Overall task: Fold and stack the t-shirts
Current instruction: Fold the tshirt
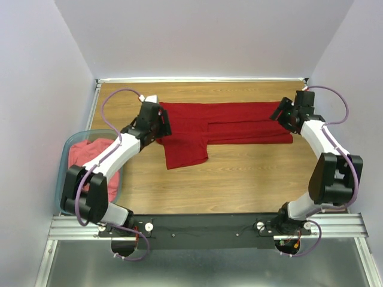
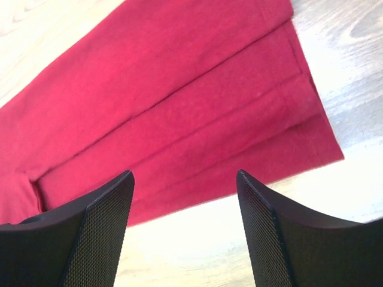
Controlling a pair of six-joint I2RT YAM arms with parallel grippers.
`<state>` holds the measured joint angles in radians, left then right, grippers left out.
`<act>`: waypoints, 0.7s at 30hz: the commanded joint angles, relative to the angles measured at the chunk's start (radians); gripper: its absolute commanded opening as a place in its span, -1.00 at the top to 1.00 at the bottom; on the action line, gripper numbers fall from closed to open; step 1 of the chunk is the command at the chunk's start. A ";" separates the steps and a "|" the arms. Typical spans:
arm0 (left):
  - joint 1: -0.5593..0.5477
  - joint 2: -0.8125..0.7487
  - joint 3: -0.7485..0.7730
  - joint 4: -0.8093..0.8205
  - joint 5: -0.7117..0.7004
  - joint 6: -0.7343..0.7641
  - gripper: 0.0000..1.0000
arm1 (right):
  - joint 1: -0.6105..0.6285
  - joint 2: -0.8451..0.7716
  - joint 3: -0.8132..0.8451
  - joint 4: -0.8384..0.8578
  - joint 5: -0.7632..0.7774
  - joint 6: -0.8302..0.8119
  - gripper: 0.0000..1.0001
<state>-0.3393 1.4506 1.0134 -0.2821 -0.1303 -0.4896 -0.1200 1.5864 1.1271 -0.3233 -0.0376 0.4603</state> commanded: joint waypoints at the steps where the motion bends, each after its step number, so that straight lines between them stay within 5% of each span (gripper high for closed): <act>1: -0.105 -0.070 -0.071 -0.055 -0.081 -0.061 -0.51 | 0.032 -0.098 -0.081 -0.019 0.065 -0.040 -0.53; 13: -0.313 0.103 -0.069 -0.065 -0.158 -0.161 -0.45 | 0.187 -0.263 -0.269 0.000 -0.054 -0.031 -0.53; 21: -0.333 0.258 -0.007 -0.104 -0.155 -0.171 -0.06 | 0.192 -0.284 -0.332 0.038 -0.102 -0.048 -0.53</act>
<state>-0.6582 1.6882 0.9752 -0.3508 -0.2424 -0.6388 0.0666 1.3346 0.8082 -0.3191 -0.1009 0.4335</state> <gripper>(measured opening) 0.561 0.762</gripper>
